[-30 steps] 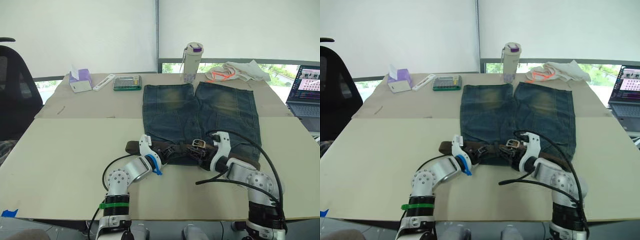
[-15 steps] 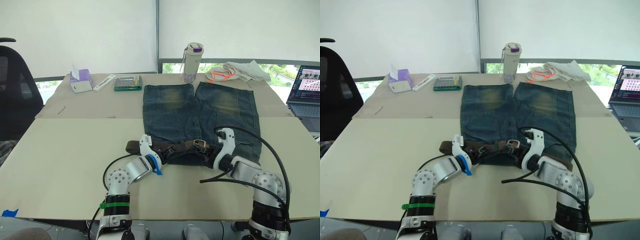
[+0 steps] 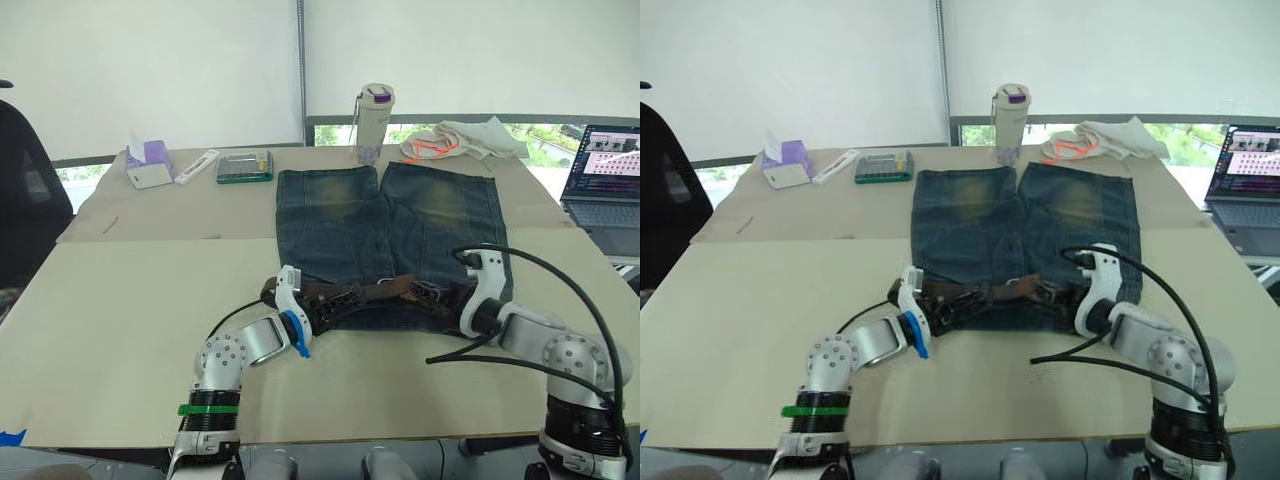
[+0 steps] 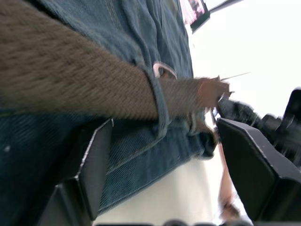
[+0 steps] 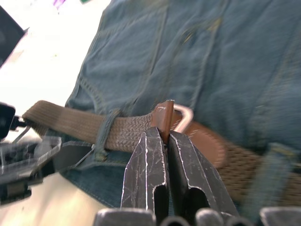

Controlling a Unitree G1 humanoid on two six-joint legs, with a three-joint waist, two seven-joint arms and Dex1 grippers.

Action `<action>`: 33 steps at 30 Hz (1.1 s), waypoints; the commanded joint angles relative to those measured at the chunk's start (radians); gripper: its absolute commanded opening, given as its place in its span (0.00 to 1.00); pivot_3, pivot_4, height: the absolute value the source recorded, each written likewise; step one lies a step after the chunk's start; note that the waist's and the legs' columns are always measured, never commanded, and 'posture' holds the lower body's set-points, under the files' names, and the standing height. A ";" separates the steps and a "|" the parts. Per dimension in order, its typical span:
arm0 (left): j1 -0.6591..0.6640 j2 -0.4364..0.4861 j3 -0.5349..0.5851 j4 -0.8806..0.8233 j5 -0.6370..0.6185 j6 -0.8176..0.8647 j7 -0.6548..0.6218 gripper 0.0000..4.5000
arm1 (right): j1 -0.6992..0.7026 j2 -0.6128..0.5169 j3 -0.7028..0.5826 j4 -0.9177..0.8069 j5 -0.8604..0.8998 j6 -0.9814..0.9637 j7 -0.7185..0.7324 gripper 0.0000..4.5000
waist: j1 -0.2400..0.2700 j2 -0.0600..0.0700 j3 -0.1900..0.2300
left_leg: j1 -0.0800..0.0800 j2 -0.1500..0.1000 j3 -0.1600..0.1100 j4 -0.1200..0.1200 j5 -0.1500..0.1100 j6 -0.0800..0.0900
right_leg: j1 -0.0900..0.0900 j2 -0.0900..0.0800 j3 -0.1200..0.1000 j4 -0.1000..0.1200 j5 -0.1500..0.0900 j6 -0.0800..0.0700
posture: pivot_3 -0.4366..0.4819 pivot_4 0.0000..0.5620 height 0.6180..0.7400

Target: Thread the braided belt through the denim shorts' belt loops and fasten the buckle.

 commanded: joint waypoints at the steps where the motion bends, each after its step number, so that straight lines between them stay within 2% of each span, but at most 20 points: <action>1: 0.045 0.096 -0.072 -0.055 0.073 0.006 -0.120 0.83 | -0.022 -0.058 -0.105 -0.005 0.072 0.030 0.022 0.00 | 0.000 0.000 0.000 | 0.000 0.000 0.000 0.000 0.000 0.000 | 0.000 0.000 0.000 0.000 0.000 0.000 | 0.48 0.27 1.00; 3: 0.063 0.141 -0.086 -0.089 0.086 -0.016 -0.193 0.83 | -0.017 -0.093 -0.140 0.000 0.102 0.050 0.035 0.00 | 0.000 0.000 0.000 | 0.000 0.000 0.000 0.000 0.000 0.000 | 0.000 0.000 0.000 0.000 0.000 0.000 | 0.48 0.27 1.00; 9: 0.083 0.168 0.005 -0.151 -0.017 -0.014 -0.344 0.83 | -0.043 -0.171 -0.268 0.040 0.223 0.104 0.031 0.00 | 0.001 -0.004 0.004 | -0.001 0.001 -0.001 0.000 0.000 0.000 | -0.001 0.000 0.000 -0.001 0.000 0.000 | 0.48 0.27 1.00; 13: 0.062 0.140 0.072 -0.167 -0.134 0.007 -0.373 0.83 | -0.110 -0.164 -0.358 0.084 0.434 0.133 -0.038 0.00 | 0.001 -0.005 0.006 | -0.001 0.003 -0.001 0.000 0.000 0.000 | -0.001 -0.001 0.001 -0.001 0.000 0.000 | 0.48 0.27 1.00; 17: 0.024 0.083 0.127 -0.130 -0.235 0.030 -0.263 0.83 | -0.112 -0.126 -0.345 0.100 0.691 0.066 -0.191 0.00 | 0.002 -0.008 0.007 | -0.001 0.004 -0.002 0.000 0.000 0.001 | 0.000 0.000 0.001 -0.001 0.000 0.000 | 0.48 0.27 1.00; 23: -0.041 -0.001 0.145 -0.140 -0.419 0.046 -0.127 0.83 | -0.073 -0.021 -0.160 0.017 1.084 -0.211 -0.456 0.00 | 0.001 -0.008 0.008 | -0.002 0.004 -0.003 0.000 0.000 0.001 | -0.001 -0.001 0.002 -0.001 0.000 0.000 | 0.48 0.27 1.00; 26: -0.061 -0.060 0.131 -0.133 -0.488 0.024 -0.045 0.83 | -0.089 0.071 -0.088 -0.027 1.122 -0.331 -0.520 0.00 | 0.001 -0.007 0.008 | -0.002 0.004 -0.003 0.000 0.000 0.001 | -0.001 -0.001 0.002 0.000 -0.001 0.002 | 0.48 0.27 1.00; 29: -0.072 -0.115 0.105 -0.129 -0.503 -0.003 0.006 0.83 | -0.140 0.210 -0.055 -0.072 1.122 -0.451 -0.566 0.00 | -0.002 -0.007 0.008 | -0.002 0.004 -0.003 0.000 0.000 0.001 | -0.001 0.000 0.002 0.000 -0.001 0.002 | 0.48 0.27 1.00; 33: -0.069 -0.157 0.086 -0.138 -0.519 -0.036 0.047 0.83 | -0.160 0.280 -0.028 -0.101 1.122 -0.511 -0.593 0.00 | 0.002 -0.006 0.007 | -0.002 0.003 -0.003 0.000 0.000 0.001 | -0.002 0.000 0.002 0.000 0.000 0.000 | 0.48 0.27 1.00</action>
